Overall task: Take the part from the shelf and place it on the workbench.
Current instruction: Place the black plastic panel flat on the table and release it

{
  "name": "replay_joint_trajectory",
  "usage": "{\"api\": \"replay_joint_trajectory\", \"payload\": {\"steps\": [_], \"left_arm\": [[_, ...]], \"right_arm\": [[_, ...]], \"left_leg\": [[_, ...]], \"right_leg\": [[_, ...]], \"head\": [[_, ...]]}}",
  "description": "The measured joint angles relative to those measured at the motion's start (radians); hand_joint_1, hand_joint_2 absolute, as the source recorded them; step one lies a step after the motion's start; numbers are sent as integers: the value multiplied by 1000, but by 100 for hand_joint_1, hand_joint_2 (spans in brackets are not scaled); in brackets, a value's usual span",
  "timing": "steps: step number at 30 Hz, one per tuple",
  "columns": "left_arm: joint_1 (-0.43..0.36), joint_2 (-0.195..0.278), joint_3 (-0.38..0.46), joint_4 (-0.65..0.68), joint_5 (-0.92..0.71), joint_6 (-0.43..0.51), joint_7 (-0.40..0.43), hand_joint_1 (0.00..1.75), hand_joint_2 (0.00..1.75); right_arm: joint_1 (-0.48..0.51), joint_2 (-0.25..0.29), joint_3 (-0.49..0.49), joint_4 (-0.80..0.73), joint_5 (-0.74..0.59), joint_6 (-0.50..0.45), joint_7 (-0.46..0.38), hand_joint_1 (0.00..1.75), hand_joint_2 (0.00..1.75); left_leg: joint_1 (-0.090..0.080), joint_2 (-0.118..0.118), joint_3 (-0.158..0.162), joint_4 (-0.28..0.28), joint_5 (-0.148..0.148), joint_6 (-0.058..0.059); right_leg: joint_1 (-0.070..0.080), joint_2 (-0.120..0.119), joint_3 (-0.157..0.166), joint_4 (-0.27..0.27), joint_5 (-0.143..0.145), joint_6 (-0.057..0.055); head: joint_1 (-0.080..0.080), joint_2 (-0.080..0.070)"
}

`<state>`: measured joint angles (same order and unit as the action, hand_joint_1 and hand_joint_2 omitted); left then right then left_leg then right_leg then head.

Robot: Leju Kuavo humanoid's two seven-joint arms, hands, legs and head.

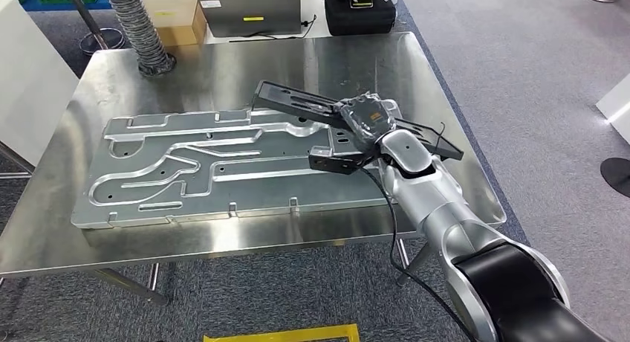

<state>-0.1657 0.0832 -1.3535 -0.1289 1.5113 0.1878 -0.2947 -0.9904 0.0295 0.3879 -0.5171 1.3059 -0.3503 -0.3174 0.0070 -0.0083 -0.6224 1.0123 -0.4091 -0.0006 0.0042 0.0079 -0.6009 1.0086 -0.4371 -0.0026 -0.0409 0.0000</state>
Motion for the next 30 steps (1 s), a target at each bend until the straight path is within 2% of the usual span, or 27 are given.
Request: {"api": "replay_joint_trajectory", "payload": {"steps": [2,3,4,6,7,8,9,11,12,13,16,18,19,21,22,23,24,26,27,28,30], "left_arm": [[0,-1,-4,0,0,-1,0,0,175],[-1,-2,-6,0,0,-1,0,0,175],[-2,-2,-8,0,0,-2,0,0,175],[-3,-2,-12,0,0,-1,-1,0,175],[-3,-2,-15,0,0,0,-1,0,175],[-3,-3,-17,0,1,0,-1,0,175],[-3,-3,-18,0,1,1,-2,0,175],[-3,-4,-21,0,1,2,-2,0,175],[-4,-5,-21,0,1,3,-2,0,175],[-4,-6,-21,0,1,4,-3,0,175],[-6,-6,-21,0,1,6,-3,0,175],[-7,-7,-21,0,1,8,-4,0,175],[-8,-8,-22,0,1,9,-5,0,175],[-8,-9,-22,0,1,9,-5,0,175],[-8,-10,-22,0,1,10,-5,0,175],[-8,-10,-22,0,1,11,-5,0,175],[-7,-10,-23,0,1,13,-5,0,175],[-7,-10,-23,0,1,16,-6,0,175],[-8,-10,-23,0,1,17,-7,0,175],[-8,-10,-24,0,1,17,-8,0,175],[-6,-11,-27,0,1,15,-12,0,175]], "right_arm": [[-1,13,21,18,21,1,13,175,175],[-5,19,31,26,31,2,18,175,175],[-8,24,41,33,44,5,23,175,175],[-14,35,66,49,77,9,35,175,175],[-14,40,80,56,99,9,43,175,175],[-15,45,97,63,121,9,51,175,175],[-17,51,114,68,141,9,60,175,175],[-27,63,145,77,174,8,74,175,175],[-33,72,159,80,190,8,79,175,175],[-39,81,173,82,204,7,82,175,175],[-46,110,210,90,234,6,84,175,175],[-46,131,227,93,240,5,77,175,175],[-47,142,234,94,242,3,71,175,175],[-46,159,251,98,244,-4,57,175,175],[-43,166,259,101,244,-9,50,175,175],[-39,171,267,104,244,-14,43,175,175],[-35,176,275,107,244,-20,37,175,175],[-28,186,287,111,242,-31,28,175,175],[-25,190,292,113,241,-37,25,175,175],[-22,194,296,115,239,-43,23,175,175],[-14,200,301,119,234,-53,19,175,175]], "left_leg": [[5,0,4,-7,3,9],[7,1,7,-12,5,14],[9,2,9,-15,6,17],[9,3,9,-15,5,21],[9,3,10,-15,4,21],[9,2,10,-15,4,21],[9,1,12,-14,3,20],[9,-1,15,-13,0,15],[7,-1,15,-11,-2,11],[5,0,15,-10,-4,6],[5,1,14,-10,-7,-11],[7,2,4,19,-30,-21],[9,2,-15,62,-56,-25],[10,3,-76,198,-120,-31],[11,3,-105,255,-138,-34],[11,3,-120,282,-139,-36],[12,3,-115,267,-119,-37],[16,4,-57,141,-50,-37],[15,4,-24,75,-27,-35],[15,4,-2,30,-14,-31],[11,1,10,8,-16,-19]], "right_leg": [[-1,-1,-3,10,-11,10],[-2,-1,-16,39,-30,16],[-4,-2,-38,88,-57,21],[-9,-3,-107,227,-118,31],[-12,-3,-134,278,-131,34],[-14,-3,-145,294,-125,36],[-16,-3,-134,266,-100,35],[-17,-4,-69,126,-27,29],[-14,-4,-39,61,-2,24],[-12,-4,-20,19,11,19],[-7,-3,-11,-3,13,2],[-11,-4,-5,-12,16,-11],[-13,-4,-3,-15,18,-17],[-11,-5,-2,-15,17,-22],[-10,-5,-2,-15,16,-23],[-9,-5,-1,-14,14,-23],[-9,-5,0,-12,13,-22],[-10,-4,2,-6,6,-17],[-9,-2,2,-1,2,-12],[-7,-1,0,4,-1,-8],[-3,0,-2,7,-2,2]], "head": [[0,0],[0,0],[0,0],[0,0],[0,0],[0,0],[0,0],[0,0],[0,0],[0,0],[0,0],[0,0],[0,0],[0,0],[0,0],[0,0],[0,0],[0,0],[0,0],[0,0],[0,0]]}}
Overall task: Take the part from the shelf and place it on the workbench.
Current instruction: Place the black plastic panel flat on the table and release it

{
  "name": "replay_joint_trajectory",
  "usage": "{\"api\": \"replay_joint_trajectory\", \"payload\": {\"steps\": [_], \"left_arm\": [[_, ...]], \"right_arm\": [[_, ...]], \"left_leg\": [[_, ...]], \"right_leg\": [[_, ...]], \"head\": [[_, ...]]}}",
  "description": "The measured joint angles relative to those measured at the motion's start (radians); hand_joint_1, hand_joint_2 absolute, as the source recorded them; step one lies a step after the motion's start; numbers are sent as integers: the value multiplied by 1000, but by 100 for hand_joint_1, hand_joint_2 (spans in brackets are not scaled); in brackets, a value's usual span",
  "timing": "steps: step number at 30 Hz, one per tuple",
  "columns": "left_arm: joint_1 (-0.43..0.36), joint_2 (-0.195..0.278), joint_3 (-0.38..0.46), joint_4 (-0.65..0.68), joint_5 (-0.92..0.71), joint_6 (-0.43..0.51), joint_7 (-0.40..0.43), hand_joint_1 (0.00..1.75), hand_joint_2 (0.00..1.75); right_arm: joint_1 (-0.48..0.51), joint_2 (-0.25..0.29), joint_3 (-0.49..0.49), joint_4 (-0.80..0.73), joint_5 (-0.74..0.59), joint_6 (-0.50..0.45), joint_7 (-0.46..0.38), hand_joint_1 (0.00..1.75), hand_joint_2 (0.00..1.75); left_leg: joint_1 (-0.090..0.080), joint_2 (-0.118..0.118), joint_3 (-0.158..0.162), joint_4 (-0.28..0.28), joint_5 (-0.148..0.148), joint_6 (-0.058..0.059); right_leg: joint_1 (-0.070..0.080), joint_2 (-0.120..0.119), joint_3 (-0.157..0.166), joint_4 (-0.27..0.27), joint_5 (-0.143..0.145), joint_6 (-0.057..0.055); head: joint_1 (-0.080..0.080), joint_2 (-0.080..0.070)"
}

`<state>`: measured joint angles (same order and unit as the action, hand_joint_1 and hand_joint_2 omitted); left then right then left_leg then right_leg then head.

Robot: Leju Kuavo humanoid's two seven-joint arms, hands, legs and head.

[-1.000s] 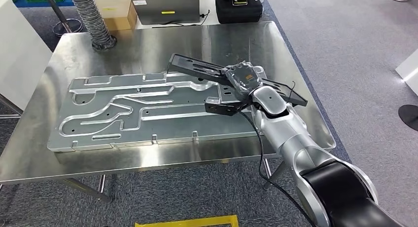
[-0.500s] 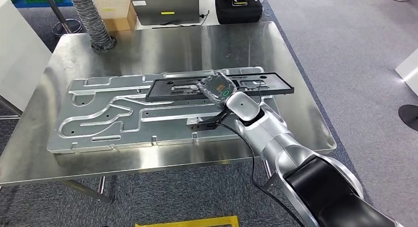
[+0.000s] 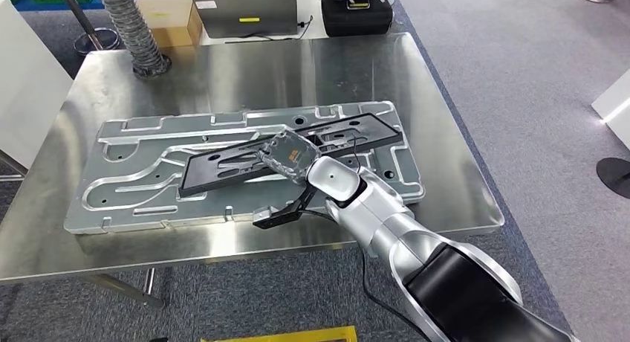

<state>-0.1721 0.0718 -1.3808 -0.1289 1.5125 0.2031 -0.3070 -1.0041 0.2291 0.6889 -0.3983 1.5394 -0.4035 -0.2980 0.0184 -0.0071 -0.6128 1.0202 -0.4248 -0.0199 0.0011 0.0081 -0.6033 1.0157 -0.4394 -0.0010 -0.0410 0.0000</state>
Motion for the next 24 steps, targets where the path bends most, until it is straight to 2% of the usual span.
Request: {"api": "replay_joint_trajectory", "payload": {"steps": [2,3,4,6,7,8,9,10,12,13,14,16,18,20,22,23,24], "left_arm": [[2,-1,-6,0,0,-4,-5,0,175],[2,-1,-8,0,0,-6,-7,0,175],[1,-1,-11,0,-1,-8,-8,0,175],[0,-1,-17,0,-1,-10,-9,0,175],[0,-1,-19,0,-1,-11,-9,0,175],[0,-1,-21,0,-1,-12,-8,0,175],[0,-1,-24,0,-1,-13,-8,0,175],[0,-1,-27,0,-2,-15,-8,0,175],[-3,-2,-34,0,-2,-17,-9,0,175],[-4,-4,-37,0,-2,-18,-9,0,175],[-4,-5,-40,0,-2,-19,-10,0,175],[-5,-5,-43,0,-2,-20,-12,0,175],[-6,-2,-45,0,-1,-21,-15,0,175],[-6,0,-45,0,-1,-21,-18,0,175],[-6,0,-46,0,-1,-22,-19,0,175],[-5,1,-46,0,-1,-23,-21,0,175],[-5,2,-46,0,0,-24,-24,0,175]], "right_arm": [[10,2,3,4,-6,-6,0,175,175],[14,2,4,7,-8,-8,2,175,175],[18,1,5,9,-10,-9,5,175,175],[28,-2,5,16,-14,-10,15,175,175],[35,-6,5,19,-15,-10,20,175,175],[42,-10,5,22,-16,-11,25,175,175],[47,-15,5,26,-18,-12,30,175,175],[49,-20,5,28,-20,-13,36,175,175],[48,-28,4,31,-24,-17,51,175,175],[46,-31,3,32,-26,-20,58,175,175],[46,-34,2,34,-28,-22,64,175,175],[45,-41,-2,37,-33,-28,78,175,175],[44,-49,-10,39,-38,-31,90,175,175],[43,-54,-16,41,-42,-31,95,175,175],[46,-57,-18,44,-43,-31,97,175,175],[48,-59,-19,46,-43,-30,97,175,175],[49,-60,-19,48,-43,-29,97,175,175]], "left_leg": [[1,-1,-1,-1,2,13],[2,-1,-1,-2,3,20],[3,-1,0,-4,5,26],[2,1,0,-5,5,32],[1,1,-1,-4,4,34],[0,1,0,-4,4,34],[-2,0,1,-4,4,35],[-4,-1,2,-4,4,35],[-8,-2,5,-4,3,34],[-9,-2,6,-4,2,32],[-10,-2,6,-5,2,29],[-10,-2,7,-8,4,18],[-10,-1,5,1,-7,9],[-8,1,-27,77,-55,1],[-4,1,-86,209,-118,-8],[-2,1,-107,256,-132,-12],[1,1,-113,267,-127,-16]], "right_leg": [[-2,-1,-1,4,-5,11],[-4,-2,-8,20,-18,17],[-5,-2,-26,58,-41,22],[-7,-3,-89,189,-104,29],[-7,-3,-122,254,-126,31],[-7,-3,-141,291,-132,31],[-7,-3,-141,287,-118,28],[-5,-3,-120,241,-87,23],[1,-4,-49,94,-21,5],[4,-6,-22,38,-1,-2],[8,-7,-8,7,6,-6],[10,-9,-5,-6,9,-11],[3,-10,4,-22,18,-17],[-3,-11,11,-36,26,-23],[-4,-11,11,-37,26,-25],[-4,-11,11,-35,26,-25],[-5,-11,10,-33,25,-24]], "head": [[0,0],[0,0],[0,0],[0,0],[0,0],[0,0],[0,0],[0,0],[0,0],[0,0],[0,0],[0,0],[0,0],[0,0],[0,0],[0,0],[0,0]]}}
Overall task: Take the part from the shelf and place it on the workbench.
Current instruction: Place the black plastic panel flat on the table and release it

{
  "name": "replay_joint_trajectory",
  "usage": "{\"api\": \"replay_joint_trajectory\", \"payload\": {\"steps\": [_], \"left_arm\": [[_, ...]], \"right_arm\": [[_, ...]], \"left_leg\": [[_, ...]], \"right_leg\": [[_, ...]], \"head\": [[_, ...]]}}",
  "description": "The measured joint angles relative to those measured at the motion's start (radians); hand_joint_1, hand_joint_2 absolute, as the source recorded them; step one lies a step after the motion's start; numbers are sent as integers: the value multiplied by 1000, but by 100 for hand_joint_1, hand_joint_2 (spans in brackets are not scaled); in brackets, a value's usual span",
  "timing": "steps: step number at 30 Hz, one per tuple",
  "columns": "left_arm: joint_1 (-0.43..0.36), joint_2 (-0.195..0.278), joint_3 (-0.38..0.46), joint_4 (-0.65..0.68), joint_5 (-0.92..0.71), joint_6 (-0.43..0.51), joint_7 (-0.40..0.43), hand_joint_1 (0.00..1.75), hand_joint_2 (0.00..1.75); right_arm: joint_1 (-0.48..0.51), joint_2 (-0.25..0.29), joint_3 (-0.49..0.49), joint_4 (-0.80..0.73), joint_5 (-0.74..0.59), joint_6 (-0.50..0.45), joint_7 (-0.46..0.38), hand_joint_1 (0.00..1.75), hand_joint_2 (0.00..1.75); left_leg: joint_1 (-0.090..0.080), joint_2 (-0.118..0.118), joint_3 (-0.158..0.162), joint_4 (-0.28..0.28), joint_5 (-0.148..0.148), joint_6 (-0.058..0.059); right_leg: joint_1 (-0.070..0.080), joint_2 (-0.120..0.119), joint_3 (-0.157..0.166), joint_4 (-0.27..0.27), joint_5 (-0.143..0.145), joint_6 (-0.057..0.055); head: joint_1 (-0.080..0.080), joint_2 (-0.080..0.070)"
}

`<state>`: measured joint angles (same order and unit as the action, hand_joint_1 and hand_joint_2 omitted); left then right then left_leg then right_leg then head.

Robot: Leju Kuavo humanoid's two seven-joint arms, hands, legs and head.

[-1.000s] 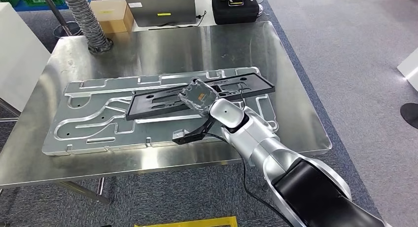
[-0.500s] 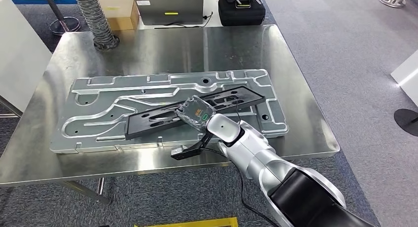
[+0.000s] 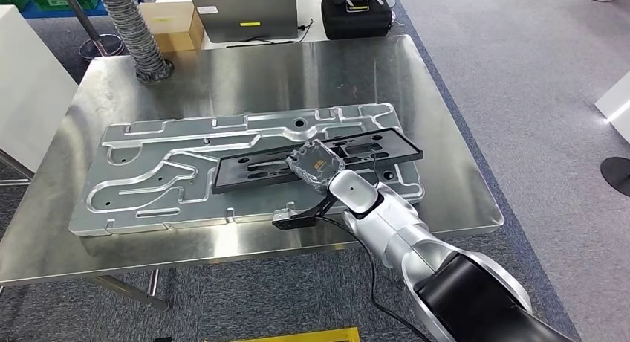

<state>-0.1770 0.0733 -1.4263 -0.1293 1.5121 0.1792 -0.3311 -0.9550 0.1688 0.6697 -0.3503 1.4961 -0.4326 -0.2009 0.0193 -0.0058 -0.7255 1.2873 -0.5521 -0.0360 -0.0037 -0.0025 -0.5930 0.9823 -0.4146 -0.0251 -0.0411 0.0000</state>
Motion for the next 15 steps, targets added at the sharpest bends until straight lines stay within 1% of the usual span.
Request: {"api": "replay_joint_trajectory", "payload": {"steps": [1,2,3,4,5,6,7,8,9,10,11,13,14,15], "left_arm": [[0,1,0,0,0,-1,-4,0,175],[0,2,0,0,0,-2,-10,0,175],[0,3,0,0,0,-1,-16,0,175],[0,3,0,0,0,0,-20,0,175],[0,2,0,0,0,4,-23,0,175],[1,2,0,0,0,9,-24,0,175],[1,2,0,0,0,15,-24,0,131],[2,2,0,0,0,20,-24,0,87],[2,2,0,0,0,23,-24,0,44],[1,1,0,0,0,25,-24,0,0],[1,1,1,0,0,26,-25,0,0],[2,2,1,0,0,27,-25,0,0],[3,2,1,0,0,27,-25,0,0],[3,2,1,0,0,27,-25,0,0]], "right_arm": [[0,-1,0,2,0,1,0,131,175],[-1,-2,-1,2,0,1,1,87,175],[-2,-3,-3,3,-1,1,3,44,175],[-4,-4,-6,4,-2,1,4,0,175],[-5,-4,-9,4,-5,0,5,0,175],[-6,-5,-12,4,-8,0,5,0,175],[-6,-5,-15,5,-10,-1,4,0,175],[-6,-6,-17,5,-13,-2,3,0,175],[-7,-6,-20,6,-15,-4,1,0,175],[-8,-6,-22,6,-16,-7,-1,0,131],[-8,-6,-24,6,-18,-11,-3,0,87],[-8,-6,-28,7,-23,-18,-8,0,0],[-6,-6,-29,8,-25,-21,-12,0,0],[-4,-6,-32,9,-28,-25,-15,0,0]], "left_leg": [[3,0,15,-29,24,-3],[7,1,47,-93,60,-7],[10,2,84,-164,87,-9],[10,1,112,-219,105,-6],[10,0,128,-253,112,-1],[7,-1,132,-262,109,7],[5,-3,131,-262,111,17],[5,-2,130,-263,113,24],[5,-1,129,-264,115,31],[6,-1,129,-266,117,37],[7,0,129,-267,118,42],[5,1,126,-267,119,47],[3,1,126,-267,119,49],[2,0,126,-267,119,49]], "right_leg": [[-1,0,0,3,-2,3],[-3,1,0,9,-5,7],[-3,1,-2,16,-10,12],[-3,2,-4,24,-14,18],[-1,3,-7,30,-17,24],[0,4,-10,34,-18,29],[0,5,-12,35,-17,34],[-1,5,-13,35,-18,39],[-3,5,-16,42,-24,44],[-4,5,-27,65,-40,49],[-6,4,-47,110,-67,53],[-7,4,-111,248,-131,59],[-8,4,-139,306,-150,60],[-8,4,-152,330,-149,58]], "head": [[0,0],[0,0],[0,0],[0,0],[0,0],[0,0],[0,0],[0,0],[0,0],[0,0],[0,0],[0,0],[0,0],[0,0]]}}
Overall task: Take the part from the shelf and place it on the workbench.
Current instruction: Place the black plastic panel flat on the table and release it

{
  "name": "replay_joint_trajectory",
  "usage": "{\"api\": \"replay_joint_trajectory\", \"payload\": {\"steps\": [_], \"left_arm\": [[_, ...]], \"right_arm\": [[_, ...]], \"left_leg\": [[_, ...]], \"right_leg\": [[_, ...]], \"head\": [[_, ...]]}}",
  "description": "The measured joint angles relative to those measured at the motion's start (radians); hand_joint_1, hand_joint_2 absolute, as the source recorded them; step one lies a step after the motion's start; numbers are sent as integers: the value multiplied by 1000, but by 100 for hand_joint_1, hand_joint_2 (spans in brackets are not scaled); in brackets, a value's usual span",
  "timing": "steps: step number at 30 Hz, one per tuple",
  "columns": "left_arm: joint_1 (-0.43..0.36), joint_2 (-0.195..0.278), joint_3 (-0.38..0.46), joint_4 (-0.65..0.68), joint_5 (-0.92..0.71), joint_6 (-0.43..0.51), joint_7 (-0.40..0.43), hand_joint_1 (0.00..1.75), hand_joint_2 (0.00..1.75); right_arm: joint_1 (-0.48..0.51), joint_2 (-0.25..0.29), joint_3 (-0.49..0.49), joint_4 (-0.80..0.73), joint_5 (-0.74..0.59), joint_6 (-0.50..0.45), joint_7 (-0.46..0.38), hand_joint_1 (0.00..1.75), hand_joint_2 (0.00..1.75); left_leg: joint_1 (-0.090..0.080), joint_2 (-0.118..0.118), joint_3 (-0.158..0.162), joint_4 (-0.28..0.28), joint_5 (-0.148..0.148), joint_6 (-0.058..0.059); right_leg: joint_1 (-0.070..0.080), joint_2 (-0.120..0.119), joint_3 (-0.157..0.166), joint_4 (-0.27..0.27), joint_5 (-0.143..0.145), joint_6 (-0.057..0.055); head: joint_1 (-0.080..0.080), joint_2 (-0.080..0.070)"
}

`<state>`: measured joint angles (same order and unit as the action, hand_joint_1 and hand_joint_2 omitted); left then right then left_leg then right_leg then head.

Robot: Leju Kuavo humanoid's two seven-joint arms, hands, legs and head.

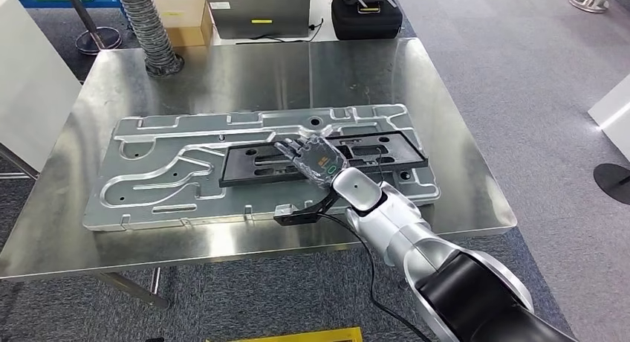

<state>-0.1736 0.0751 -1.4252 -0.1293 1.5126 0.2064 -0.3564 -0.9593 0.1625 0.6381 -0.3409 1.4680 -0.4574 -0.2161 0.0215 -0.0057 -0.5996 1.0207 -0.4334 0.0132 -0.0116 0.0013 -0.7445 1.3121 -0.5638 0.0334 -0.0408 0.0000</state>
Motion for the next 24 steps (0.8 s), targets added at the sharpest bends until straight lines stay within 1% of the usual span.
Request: {"api": "replay_joint_trajectory", "payload": {"steps": [1,2,3,4,5,6,7,9,10,11,12,13,14,15,16,17,18,19,20,21,22,24], "left_arm": [[1,0,0,0,0,0,0,0,0],[1,0,1,0,0,0,1,0,0],[0,-2,1,0,0,0,1,0,0],[0,-4,1,0,0,0,1,0,0],[0,-5,1,0,0,-1,1,0,0],[1,-7,2,0,0,-1,1,0,0],[1,-7,2,0,0,-2,2,0,0],[2,-7,2,0,0,-3,2,0,0],[1,-6,2,0,0,-3,2,0,0],[1,-6,3,0,0,-4,2,0,0],[1,-6,3,0,0,-4,2,0,0],[2,-6,3,0,0,-5,3,0,0],[2,-6,3,0,0,-6,3,0,0],[3,-6,3,0,0,-6,5,0,0],[3,-5,3,0,0,-7,6,0,0],[3,-5,3,0,0,-7,8,0,0],[3,-4,3,0,0,-8,10,0,0],[1,-4,3,0,0,-9,12,0,0],[-1,-5,3,0,0,-9,13,0,0],[-1,-5,3,0,0,-10,14,0,0],[-1,-5,3,0,0,-10,15,0,0],[1,-6,3,0,0,-12,15,0,0]], "right_arm": [[1,0,-3,1,-2,-4,-3,0,0],[0,0,-6,1,-5,-9,-7,0,0],[-3,0,-9,0,-8,-13,-11,0,0],[-5,0,-11,0,-12,-18,-15,0,0],[-8,1,-14,-1,-19,-24,-22,0,0],[-10,1,-19,-1,-29,-31,-32,0,0],[-10,2,-24,-1,-42,-38,-44,0,0],[-10,4,-43,-6,-88,-53,-84,0,0],[-10,7,-56,-11,-119,-60,-112,0,0],[-10,11,-71,-16,-156,-65,-144,0,0],[-9,15,-89,-21,-195,-69,-178,0,0],[-6,19,-109,-27,-234,-71,-215,0,0],[-2,22,-129,-33,-278,-71,-254,0,0],[4,24,-151,-40,-325,-71,-296,0,0],[9,26,-173,-51,-376,-71,-341,0,0],[14,28,-195,-65,-429,-70,-382,0,0],[19,30,-216,-86,-491,-65,-418,0,0],[25,31,-235,-116,-561,-58,-444,0,0],[34,31,-251,-153,-638,-48,-460,0,0],[46,29,-263,-198,-722,-39,-469,0,0],[61,23,-273,-251,-809,-32,-473,0,0],[94,4,-291,-364,-972,-26,-478,0,0]], "left_leg": [[-1,-1,1,0,0,0],[-2,-2,2,0,0,0],[-3,-2,3,0,0,0],[-4,-3,2,0,-1,-3],[-5,-3,1,0,0,-6],[-4,-3,0,-1,0,-11],[-4,-2,0,-3,1,-17],[-4,-1,1,-3,-3,-28],[-4,-1,-5,12,-15,-32],[-5,0,-20,49,-38,-35],[-3,0,-44,105,-69,-38],[-3,0,-76,173,-101,-40],[-2,0,-104,234,-124,-43],[-2,0,-121,267,-129,-45],[-1,0,-119,262,-115,-46],[-1,1,-97,217,-84,-46],[0,1,-62,146,-48,-46],[-1,2,-28,78,-23,-43],[-2,2,-5,30,-8,-39],[-3,1,6,6,-4,-34],[-5,0,6,2,-7,-27],[-5,-2,4,0,-3,-15]], "right_leg": [[0,0,8,-19,20,-3],[1,0,35,-77,55,-9],[5,0,71,-154,89,-17],[8,0,103,-222,115,-25],[13,-1,125,-270,130,-31],[17,-1,133,-292,133,-35],[19,-1,134,-294,133,-37],[14,-1,139,-307,139,-44],[11,-2,142,-314,143,-49],[7,-3,146,-321,146,-53],[8,-3,148,-324,147,-56],[9,-4,148,-324,147,-57],[10,-4,148,-323,146,-58],[10,-4,148,-321,146,-58],[10,-3,147,-319,145,-57],[9,-3,148,-316,143,-56],[9,-3,148,-312,140,-53],[11,-2,146,-306,136,-48],[13,-1,143,-301,134,-44],[15,-1,141,-298,133,-39],[16,-1,138,-297,134,-34],[14,-2,136,-295,132,-24]], "head": [[0,0],[0,0],[0,0],[0,0],[0,0],[0,0],[0,0],[0,0],[0,0],[0,0],[0,0],[0,0],[0,0],[0,0],[0,0],[0,0],[0,0],[0,0],[0,0],[0,0],[0,0],[0,0]]}}
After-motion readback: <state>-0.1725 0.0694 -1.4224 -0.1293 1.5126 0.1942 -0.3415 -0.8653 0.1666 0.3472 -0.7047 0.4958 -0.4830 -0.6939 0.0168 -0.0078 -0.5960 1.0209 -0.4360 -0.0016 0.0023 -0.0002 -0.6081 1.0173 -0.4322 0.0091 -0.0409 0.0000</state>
